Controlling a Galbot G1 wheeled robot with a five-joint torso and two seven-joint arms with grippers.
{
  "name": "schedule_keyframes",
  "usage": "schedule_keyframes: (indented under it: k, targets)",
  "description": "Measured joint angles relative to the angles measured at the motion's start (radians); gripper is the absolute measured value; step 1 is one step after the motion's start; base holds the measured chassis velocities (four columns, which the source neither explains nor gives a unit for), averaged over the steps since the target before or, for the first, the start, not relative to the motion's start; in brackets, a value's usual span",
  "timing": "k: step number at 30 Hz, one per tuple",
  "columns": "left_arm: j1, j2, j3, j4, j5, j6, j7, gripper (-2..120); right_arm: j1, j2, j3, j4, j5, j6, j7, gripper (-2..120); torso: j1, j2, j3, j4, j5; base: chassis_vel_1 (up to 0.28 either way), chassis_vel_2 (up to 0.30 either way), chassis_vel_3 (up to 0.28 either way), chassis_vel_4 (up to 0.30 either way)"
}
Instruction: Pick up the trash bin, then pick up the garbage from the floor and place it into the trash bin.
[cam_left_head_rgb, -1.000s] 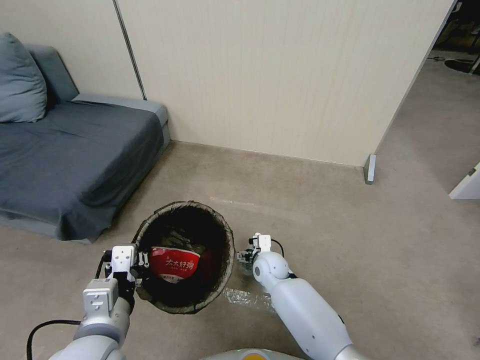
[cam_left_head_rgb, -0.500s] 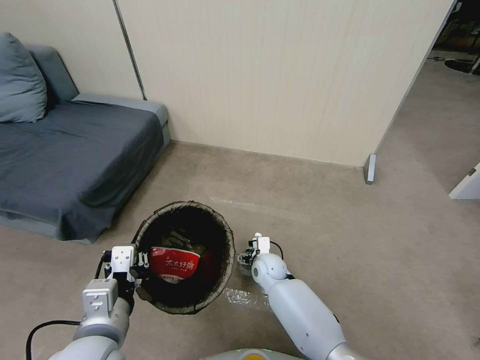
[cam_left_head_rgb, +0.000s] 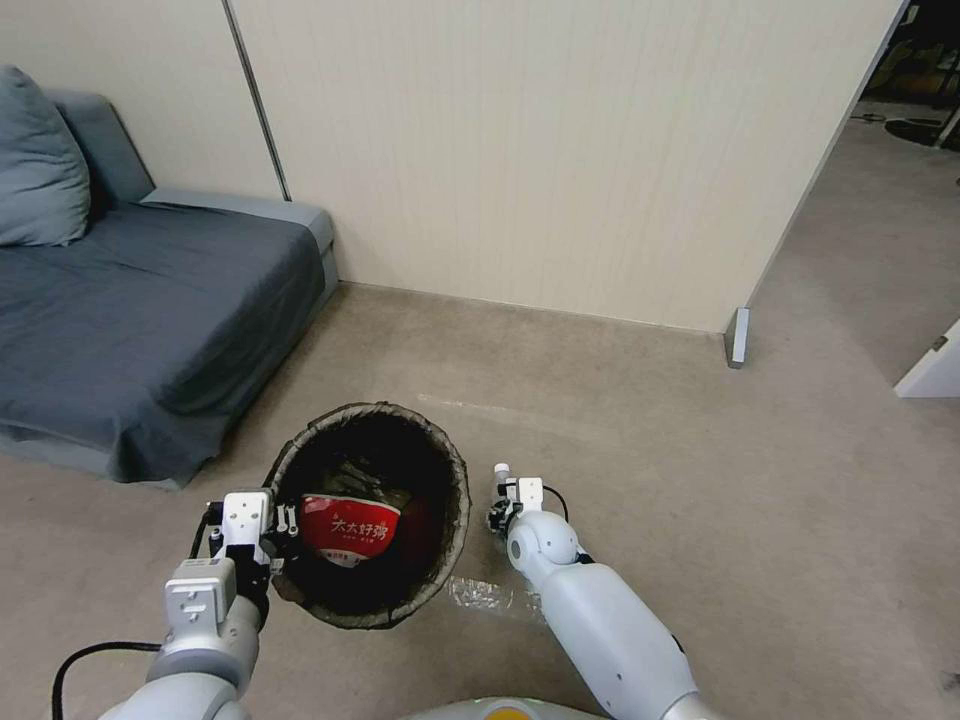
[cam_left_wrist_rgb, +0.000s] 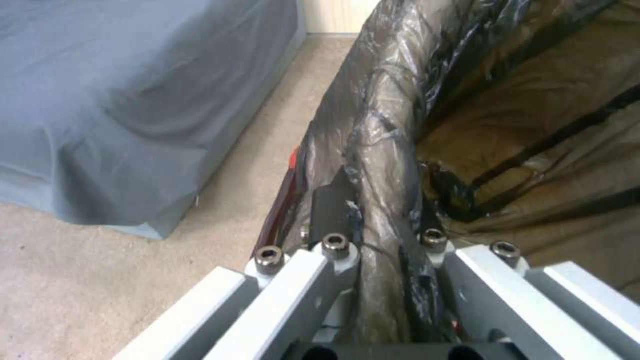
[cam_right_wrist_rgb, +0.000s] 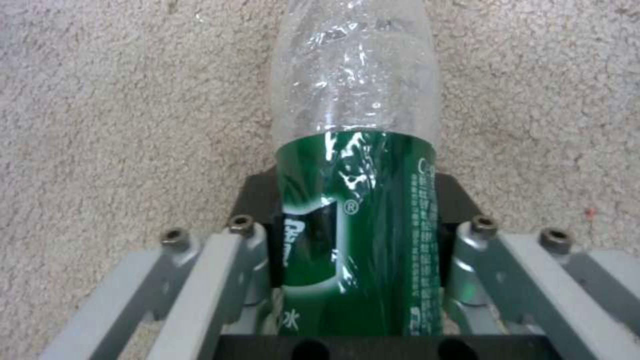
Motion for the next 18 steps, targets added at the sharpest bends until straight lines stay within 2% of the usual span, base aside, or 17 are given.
schedule_keyframes:
  k: [2,4,7,8,11,12,15,16,18]
  targets:
    - [0.0,-0.001,0.0,-0.001,0.0,0.0,0.0,1,-0.006,-0.006,0.007,0.013,0.0,0.006,-0.001,25,0.0,0.0,0.0,0.0002,0.0003,0.0,0.0,0.0,0.0]
    - [0.0,-0.001,0.0,-0.001,0.0,0.0,0.0,1,-0.009,-0.011,0.009,0.022,0.0,0.007,-0.001,24,0.0,0.0,0.0,0.0002,0.0004,0.0,0.0,0.0,0.0]
    - [-0.001,-0.004,0.003,-0.001,0.005,-0.002,0.0,1,-0.032,-0.059,0.019,0.16,0.034,0.0,0.021,21,0.0,0.0,0.0,-0.0003,0.0,0.0,0.0,0.0,0.0]
    - [-0.001,-0.004,0.003,-0.001,0.005,-0.002,0.0,1,-0.032,-0.059,0.019,0.16,0.034,0.0,0.021,21,0.0,0.0,0.0,-0.0003,0.0,0.0,0.0,0.0,0.0]
    - [-0.002,-0.004,0.007,-0.001,0.006,-0.003,0.001,1,-0.051,-0.112,0.036,0.342,0.058,-0.015,0.032,21,0.0,0.0,0.0,-0.0001,-0.0001,0.0,0.0,0.0,0.0]
    - [-0.002,-0.004,0.007,-0.001,0.006,-0.003,0.001,1,-0.051,-0.112,0.036,0.342,0.058,-0.015,0.032,21,0.0,0.0,0.0,-0.0001,-0.0001,0.0,0.0,0.0,0.0]
    - [-0.005,0.001,0.006,-0.001,0.006,-0.003,0.001,1,-0.057,-0.156,0.059,0.5,0.116,-0.051,0.038,21,0.0,0.0,0.0,-0.0002,-0.0001,0.0,0.0,0.0,0.0]
    - [-0.005,0.001,0.006,-0.001,0.006,-0.003,0.001,1,-0.057,-0.156,0.059,0.5,0.116,-0.051,0.038,21,0.0,0.0,0.0,-0.0002,-0.0001,0.0,0.0,0.0,0.0]
    - [-0.006,0.003,0.005,-0.003,0.005,-0.002,0.001,1,-0.053,-0.182,0.072,0.594,0.137,-0.064,0.036,21,0.0,0.0,0.0,-0.0003,-0.0001,0.0,0.0,0.0,0.0]
